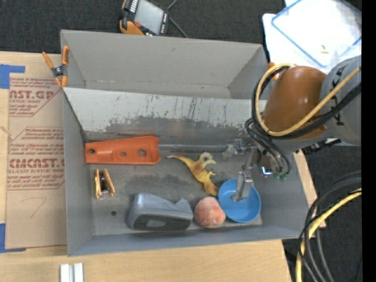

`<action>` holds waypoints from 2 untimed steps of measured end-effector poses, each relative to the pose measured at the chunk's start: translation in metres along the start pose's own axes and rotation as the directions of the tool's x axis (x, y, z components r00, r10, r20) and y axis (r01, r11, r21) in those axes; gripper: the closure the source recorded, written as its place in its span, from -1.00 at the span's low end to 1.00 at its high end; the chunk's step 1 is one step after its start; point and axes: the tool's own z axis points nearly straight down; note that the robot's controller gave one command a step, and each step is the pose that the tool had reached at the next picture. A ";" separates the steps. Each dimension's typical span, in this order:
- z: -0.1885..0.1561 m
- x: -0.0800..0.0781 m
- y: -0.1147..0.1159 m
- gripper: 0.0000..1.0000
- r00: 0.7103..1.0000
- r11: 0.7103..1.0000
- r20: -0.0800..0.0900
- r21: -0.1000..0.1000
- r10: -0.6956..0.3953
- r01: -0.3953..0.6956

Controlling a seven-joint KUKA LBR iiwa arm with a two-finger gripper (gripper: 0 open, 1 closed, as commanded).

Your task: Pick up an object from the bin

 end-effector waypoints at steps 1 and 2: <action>0.000 0.000 0.000 -1.00 1.000 1.000 0.000 0.000 0.000 0.000; 0.062 0.005 0.024 -1.00 0.999 0.999 0.001 -0.001 0.038 -0.038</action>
Offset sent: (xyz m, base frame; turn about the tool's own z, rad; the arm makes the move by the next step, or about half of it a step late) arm -0.0047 0.0223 -0.0600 0.0396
